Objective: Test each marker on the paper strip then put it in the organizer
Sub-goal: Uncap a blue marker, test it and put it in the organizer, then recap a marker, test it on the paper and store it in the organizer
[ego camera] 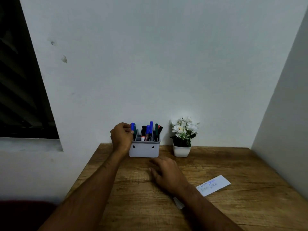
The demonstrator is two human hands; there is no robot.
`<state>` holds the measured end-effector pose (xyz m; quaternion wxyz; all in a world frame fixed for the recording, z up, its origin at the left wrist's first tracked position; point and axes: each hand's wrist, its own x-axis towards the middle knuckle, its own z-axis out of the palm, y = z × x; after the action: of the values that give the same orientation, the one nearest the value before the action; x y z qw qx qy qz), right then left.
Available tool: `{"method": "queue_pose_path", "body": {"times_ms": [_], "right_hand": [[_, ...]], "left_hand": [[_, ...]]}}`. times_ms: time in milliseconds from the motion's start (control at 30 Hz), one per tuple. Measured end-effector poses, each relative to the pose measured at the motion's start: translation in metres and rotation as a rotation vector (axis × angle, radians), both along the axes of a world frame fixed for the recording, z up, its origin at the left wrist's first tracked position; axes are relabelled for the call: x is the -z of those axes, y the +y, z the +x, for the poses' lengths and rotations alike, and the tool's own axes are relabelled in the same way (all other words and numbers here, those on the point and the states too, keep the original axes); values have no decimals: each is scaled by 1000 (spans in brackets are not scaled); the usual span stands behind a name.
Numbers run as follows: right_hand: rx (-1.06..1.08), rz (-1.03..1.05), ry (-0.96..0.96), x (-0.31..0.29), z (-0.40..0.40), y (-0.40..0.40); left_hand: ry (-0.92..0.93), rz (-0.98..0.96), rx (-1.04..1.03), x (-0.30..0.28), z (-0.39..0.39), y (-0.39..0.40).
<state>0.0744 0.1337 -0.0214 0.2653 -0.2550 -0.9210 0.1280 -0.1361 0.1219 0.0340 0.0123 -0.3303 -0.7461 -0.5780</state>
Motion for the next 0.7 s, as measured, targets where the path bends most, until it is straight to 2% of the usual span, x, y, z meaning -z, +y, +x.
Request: {"method": "queue_pose_path", "body": {"times_ms": [133,200,333,567,700], "right_hand": [[-4,-8,9,-1,2,-9],[-6,2,21,-2,4,-15],[-9,33,34,-1,6,-28],[-43,17,55,2,11,-48],[-52,20,55,2,17,-56]], "left_hand": [[22,-24,-29,7,-2,-18],[37,-98,-57,9,-3,-32],[60,-375,-103,9,-5,-64],[255,-854,-127,22,2,-119],[272,-1033,-119,25,10,-134]]}}
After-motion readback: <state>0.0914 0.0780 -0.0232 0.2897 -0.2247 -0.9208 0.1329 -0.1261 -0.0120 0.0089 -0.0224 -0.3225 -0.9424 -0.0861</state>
